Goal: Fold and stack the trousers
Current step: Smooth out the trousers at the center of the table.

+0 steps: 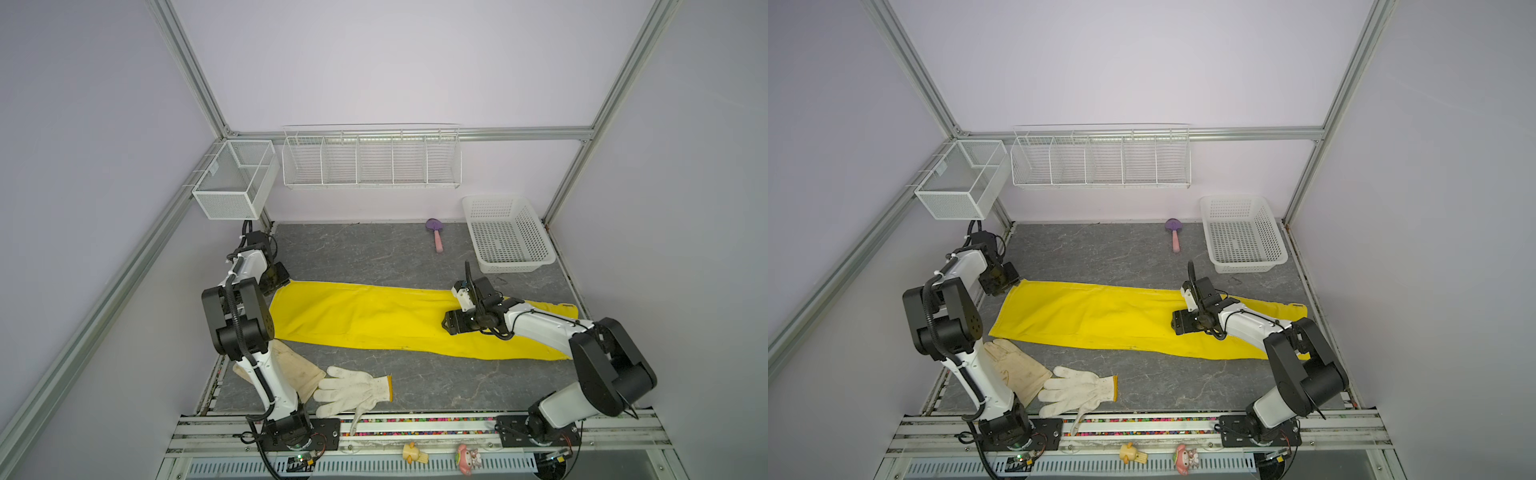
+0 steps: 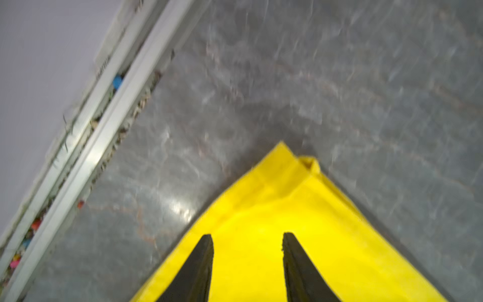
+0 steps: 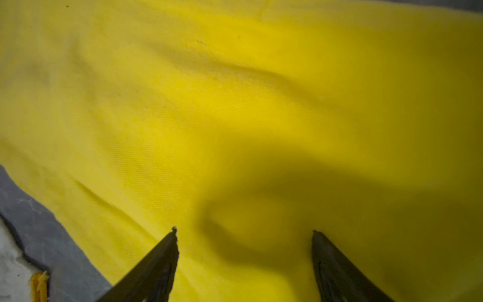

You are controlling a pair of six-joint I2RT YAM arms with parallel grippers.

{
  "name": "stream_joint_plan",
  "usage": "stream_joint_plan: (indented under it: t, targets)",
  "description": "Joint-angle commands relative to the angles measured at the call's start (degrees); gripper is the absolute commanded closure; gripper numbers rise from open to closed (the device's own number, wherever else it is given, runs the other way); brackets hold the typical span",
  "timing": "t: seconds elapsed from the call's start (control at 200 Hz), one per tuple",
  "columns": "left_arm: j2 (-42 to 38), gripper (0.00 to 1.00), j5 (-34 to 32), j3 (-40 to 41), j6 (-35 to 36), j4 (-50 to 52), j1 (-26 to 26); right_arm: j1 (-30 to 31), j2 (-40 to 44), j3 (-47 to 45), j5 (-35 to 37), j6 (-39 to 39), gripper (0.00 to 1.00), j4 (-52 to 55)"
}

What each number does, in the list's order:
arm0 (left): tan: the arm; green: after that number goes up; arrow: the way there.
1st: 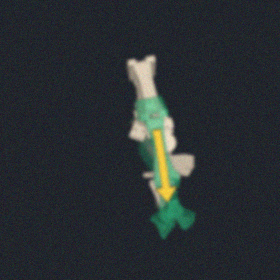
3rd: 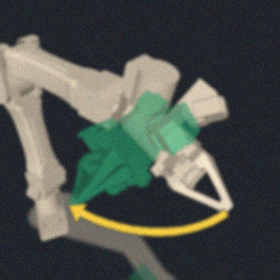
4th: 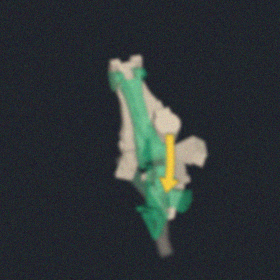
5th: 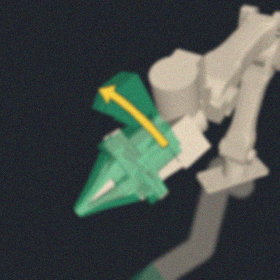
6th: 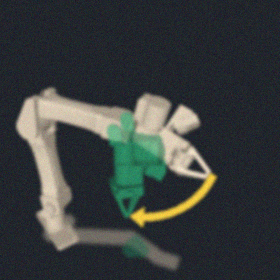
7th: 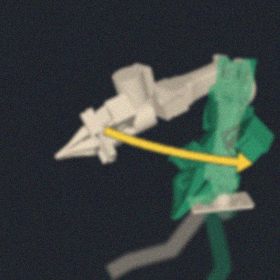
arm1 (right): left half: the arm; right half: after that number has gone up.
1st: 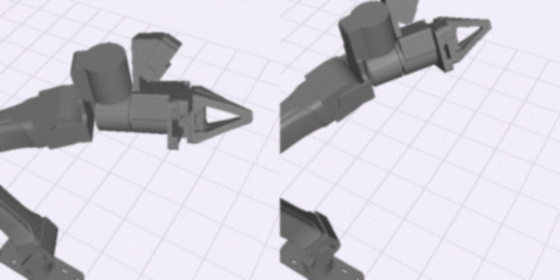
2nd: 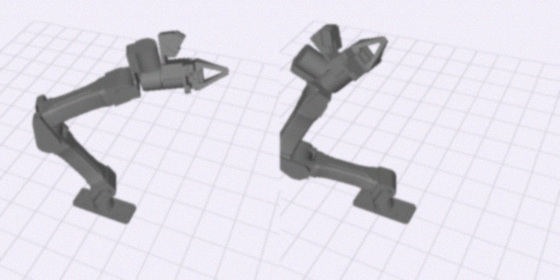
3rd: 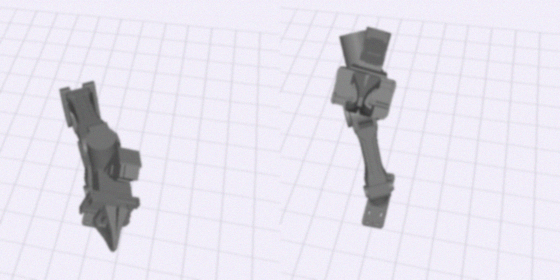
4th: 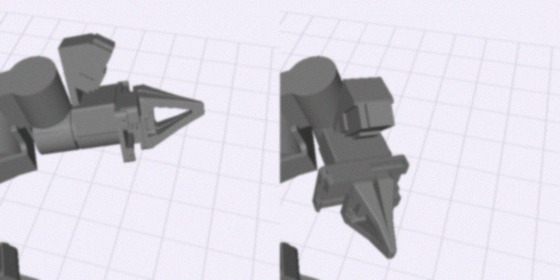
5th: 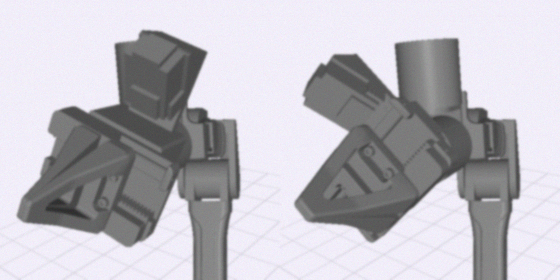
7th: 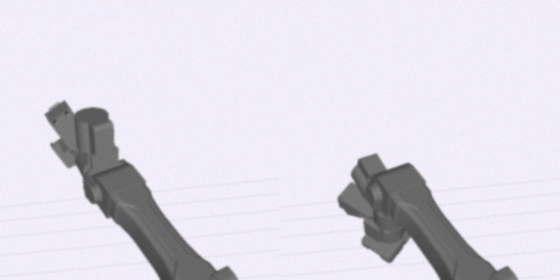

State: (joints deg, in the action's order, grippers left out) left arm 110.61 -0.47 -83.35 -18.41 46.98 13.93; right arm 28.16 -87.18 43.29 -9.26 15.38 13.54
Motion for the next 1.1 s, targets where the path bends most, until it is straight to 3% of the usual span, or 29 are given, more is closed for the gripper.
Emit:
stream_joint_plan:
  t: [0.0, 0.235, 0.4, 0.76, 0.92, 1.094]
  targets:
    - [-7.05, 0.56, 4.48, 5.71, -3.47, 0.58, -0.97, 2.56, 1.08, -1.27, -4.09, -2.74, 0.19, 0.95]
    - [-11.47, 0.58, 7.41, 17.74, -8.12, -4.22, -4.22, 7.78, -1.96, -0.77, -1.82, -2.74, 0.22, 2.86]
    - [-10.19, 0.62, 4.03, 21.95, -6.90, -7.25, -4.03, 8.05, -3.14, -1.81, 1.97, -2.59, 0.26, 5.92]
    - [-4.85, 0.59, -4.90, 16.30, -1.55, -8.84, -2.60, 8.19, -2.56, -0.22, 8.98, 3.38, 0.31, 16.31]
    - [-4.07, 0.53, -2.96, 13.88, -1.43, -8.16, -2.60, 8.35, -1.66, -0.87, 6.97, 3.52, 0.31, 15.25]
    - [-5.28, 0.43, -5.08, 12.95, 2.26, -6.30, -2.34, 8.55, 1.42, 1.56, 2.00, 3.10, 0.27, 15.26]
